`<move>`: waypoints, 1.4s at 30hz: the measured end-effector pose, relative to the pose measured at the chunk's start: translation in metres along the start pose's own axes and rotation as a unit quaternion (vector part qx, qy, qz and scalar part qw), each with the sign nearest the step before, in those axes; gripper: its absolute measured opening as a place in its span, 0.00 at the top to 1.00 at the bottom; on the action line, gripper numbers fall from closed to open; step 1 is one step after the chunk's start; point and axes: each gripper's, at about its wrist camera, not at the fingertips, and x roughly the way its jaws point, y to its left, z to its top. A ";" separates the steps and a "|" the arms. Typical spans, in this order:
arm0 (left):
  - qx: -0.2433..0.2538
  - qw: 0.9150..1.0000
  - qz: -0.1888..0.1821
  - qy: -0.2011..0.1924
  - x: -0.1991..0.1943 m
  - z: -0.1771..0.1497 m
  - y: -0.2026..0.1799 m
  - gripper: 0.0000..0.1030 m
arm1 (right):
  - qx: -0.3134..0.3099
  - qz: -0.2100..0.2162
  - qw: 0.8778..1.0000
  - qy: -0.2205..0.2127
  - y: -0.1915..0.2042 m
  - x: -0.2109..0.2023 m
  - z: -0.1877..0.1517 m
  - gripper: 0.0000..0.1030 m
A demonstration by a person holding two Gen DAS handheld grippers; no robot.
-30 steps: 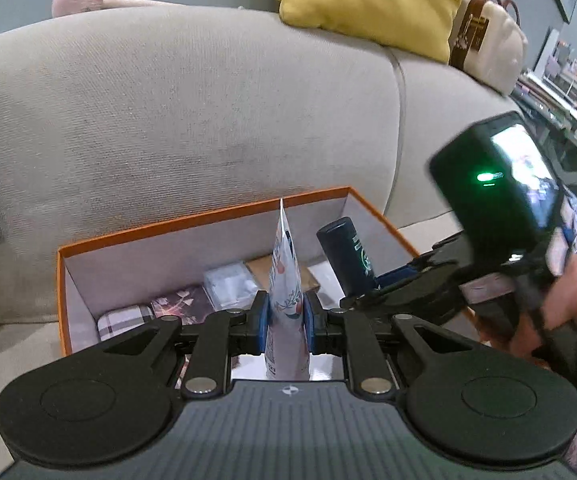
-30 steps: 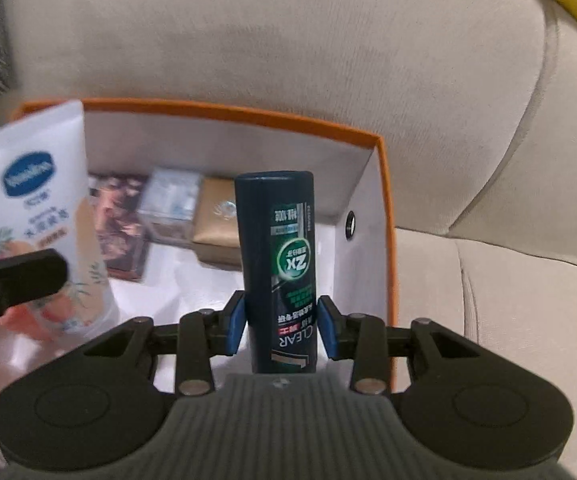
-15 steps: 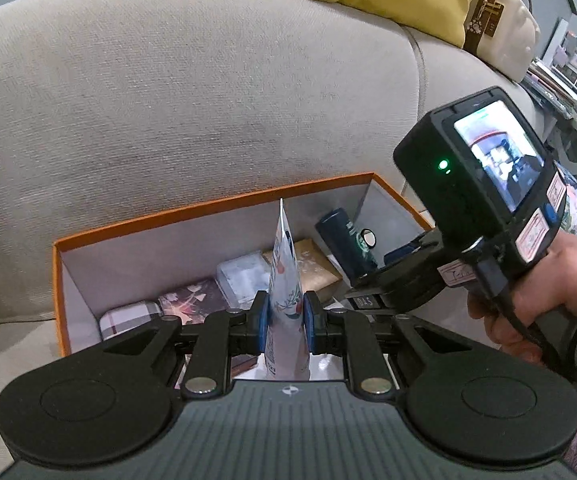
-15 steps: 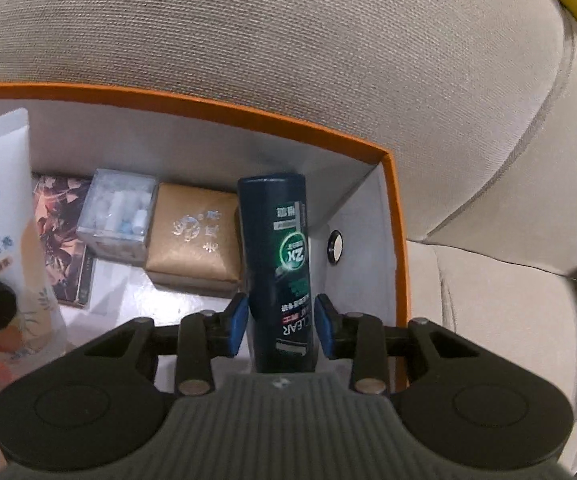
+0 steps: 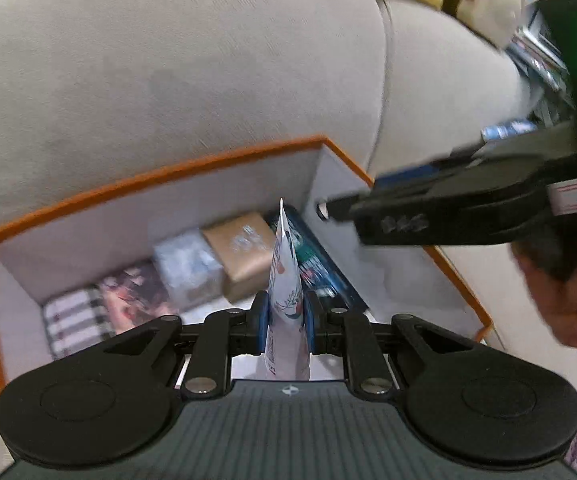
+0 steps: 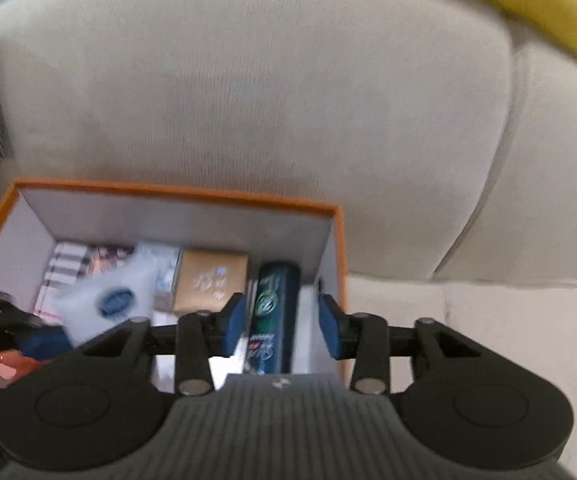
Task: Organize rigid objects
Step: 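Lower the tube and bottle into the box and open both tools, then grasp the blue SUPER DEER tin with the left tool while the right tool grasps the yellow tape measure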
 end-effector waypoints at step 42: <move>0.070 0.994 0.049 -0.074 -0.073 -0.015 -0.059 0.65 | -0.020 0.046 0.997 -0.056 -0.028 -0.053 -0.046 0.46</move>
